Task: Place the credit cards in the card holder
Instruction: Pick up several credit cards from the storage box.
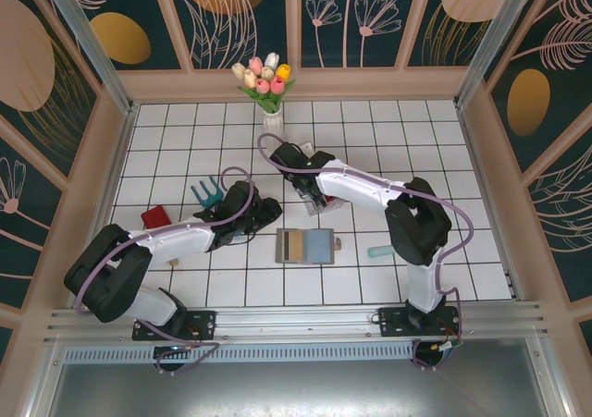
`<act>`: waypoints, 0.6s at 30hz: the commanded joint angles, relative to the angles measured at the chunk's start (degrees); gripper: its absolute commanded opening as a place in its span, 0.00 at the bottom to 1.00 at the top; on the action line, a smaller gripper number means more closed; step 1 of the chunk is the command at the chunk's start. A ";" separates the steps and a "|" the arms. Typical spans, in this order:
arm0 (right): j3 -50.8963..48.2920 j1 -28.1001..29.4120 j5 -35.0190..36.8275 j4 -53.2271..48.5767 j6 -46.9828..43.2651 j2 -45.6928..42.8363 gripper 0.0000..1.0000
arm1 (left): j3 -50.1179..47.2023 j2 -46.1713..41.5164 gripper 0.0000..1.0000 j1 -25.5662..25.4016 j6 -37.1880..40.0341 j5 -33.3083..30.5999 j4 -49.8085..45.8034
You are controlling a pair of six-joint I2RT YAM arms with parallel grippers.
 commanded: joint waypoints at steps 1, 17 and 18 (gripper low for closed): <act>-1.25 -0.51 -1.21 -1.49 -1.20 -2.29 0.09 | 0.44 -0.10 0.44 0.27 -0.38 0.15 0.67; -10.45 -7.61 -27.45 10.59 4.50 -18.89 0.00 | 1.17 -2.30 0.53 2.16 0.95 5.40 4.06; -11.73 -8.70 -30.58 11.93 5.34 -20.70 0.00 | 0.89 -2.89 0.55 2.56 0.53 7.10 5.93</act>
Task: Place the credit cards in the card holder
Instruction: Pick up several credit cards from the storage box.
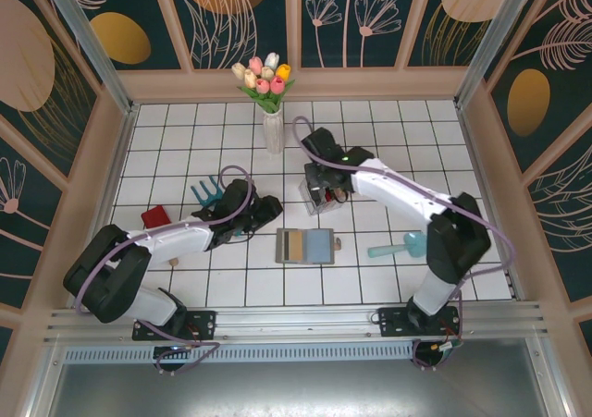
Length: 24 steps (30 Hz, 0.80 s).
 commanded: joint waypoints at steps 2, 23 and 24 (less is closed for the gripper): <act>-5.23 -4.09 -16.34 7.86 4.46 -8.79 0.00 | 0.12 -3.26 0.62 1.88 -0.90 7.29 9.97; -19.50 -12.45 -46.93 29.53 18.37 -22.21 0.00 | 5.77 3.58 0.59 4.76 -13.14 30.73 47.95; -19.73 -12.60 -46.80 29.64 18.45 -22.02 0.00 | 5.67 3.59 0.53 4.78 -13.69 31.16 48.97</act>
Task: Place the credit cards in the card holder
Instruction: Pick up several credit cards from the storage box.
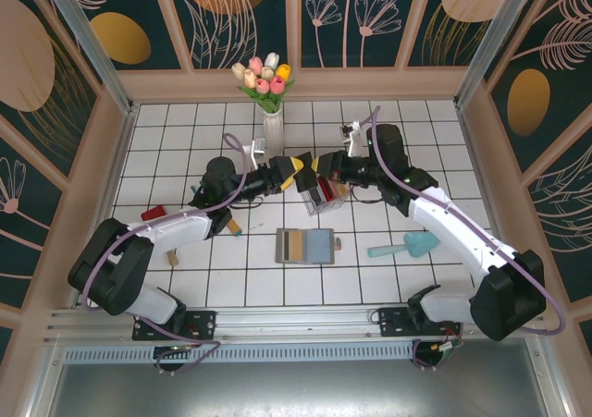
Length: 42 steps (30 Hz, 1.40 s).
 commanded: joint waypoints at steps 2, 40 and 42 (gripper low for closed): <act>-1.35 -0.93 -2.68 3.78 1.58 0.45 0.00 | 1.20 0.57 0.42 0.24 -3.02 3.24 8.65; -3.71 -3.82 -3.56 2.96 1.63 1.34 0.14 | -1.69 0.95 0.20 0.24 -9.93 5.61 19.38; -3.79 -4.01 -3.76 3.00 1.63 1.18 0.14 | -1.62 1.21 0.20 0.24 -10.41 5.70 20.07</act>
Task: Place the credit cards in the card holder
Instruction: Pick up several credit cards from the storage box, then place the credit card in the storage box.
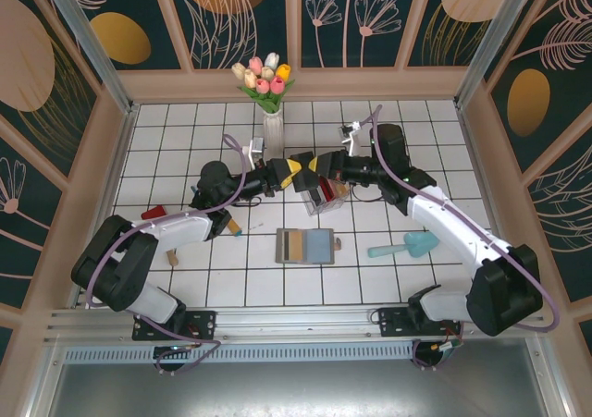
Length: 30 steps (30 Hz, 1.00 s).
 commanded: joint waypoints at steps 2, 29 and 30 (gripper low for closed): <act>-1.89 -1.58 3.65 -2.73 -0.53 -0.54 0.15 | 0.26 0.07 0.20 -0.31 -1.79 2.21 9.99; 10.20 7.88 38.05 -19.73 -22.93 12.94 0.03 | -3.83 -15.10 0.05 0.07 19.12 -23.33 -45.07; 11.02 8.75 40.43 -20.11 -23.08 14.52 0.03 | -3.91 -15.47 0.05 0.09 19.71 -23.46 -46.16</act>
